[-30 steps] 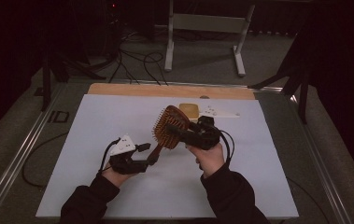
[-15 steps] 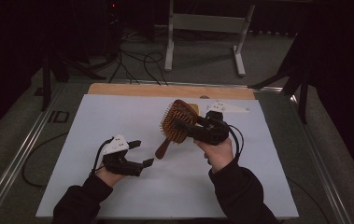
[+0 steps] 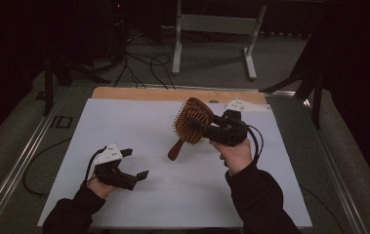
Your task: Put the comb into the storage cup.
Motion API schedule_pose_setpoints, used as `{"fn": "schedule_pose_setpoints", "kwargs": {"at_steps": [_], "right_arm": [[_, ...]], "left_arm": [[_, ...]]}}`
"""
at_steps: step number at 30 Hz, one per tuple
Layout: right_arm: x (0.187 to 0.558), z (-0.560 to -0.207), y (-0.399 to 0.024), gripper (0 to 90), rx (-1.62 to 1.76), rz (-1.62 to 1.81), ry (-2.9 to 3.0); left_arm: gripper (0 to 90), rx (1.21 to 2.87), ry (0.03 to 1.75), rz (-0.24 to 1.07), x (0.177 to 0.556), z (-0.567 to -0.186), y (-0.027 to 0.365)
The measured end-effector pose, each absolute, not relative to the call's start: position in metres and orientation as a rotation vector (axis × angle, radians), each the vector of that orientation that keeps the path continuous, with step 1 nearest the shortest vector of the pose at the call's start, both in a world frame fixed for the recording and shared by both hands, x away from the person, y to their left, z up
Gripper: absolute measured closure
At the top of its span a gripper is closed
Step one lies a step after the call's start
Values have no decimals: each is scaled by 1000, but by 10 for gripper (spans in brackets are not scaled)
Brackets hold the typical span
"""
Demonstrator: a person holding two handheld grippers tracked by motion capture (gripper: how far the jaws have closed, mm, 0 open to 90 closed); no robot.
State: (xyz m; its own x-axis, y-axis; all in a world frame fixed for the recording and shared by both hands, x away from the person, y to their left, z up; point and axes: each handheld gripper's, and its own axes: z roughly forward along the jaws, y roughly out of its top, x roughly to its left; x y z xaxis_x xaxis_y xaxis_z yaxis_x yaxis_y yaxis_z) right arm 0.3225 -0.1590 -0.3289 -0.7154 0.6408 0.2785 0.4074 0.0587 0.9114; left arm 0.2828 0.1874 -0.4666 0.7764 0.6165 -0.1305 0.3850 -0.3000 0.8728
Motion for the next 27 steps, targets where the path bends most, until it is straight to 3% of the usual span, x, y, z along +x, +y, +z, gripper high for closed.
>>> {"fn": "schedule_pose_setpoints", "kwargs": {"at_steps": [27], "right_arm": [[345, -281, -195, 544, 1106, 1747, 2012]], "left_arm": [[0, 1938, 774, 346, 263, -485, 217]]}}
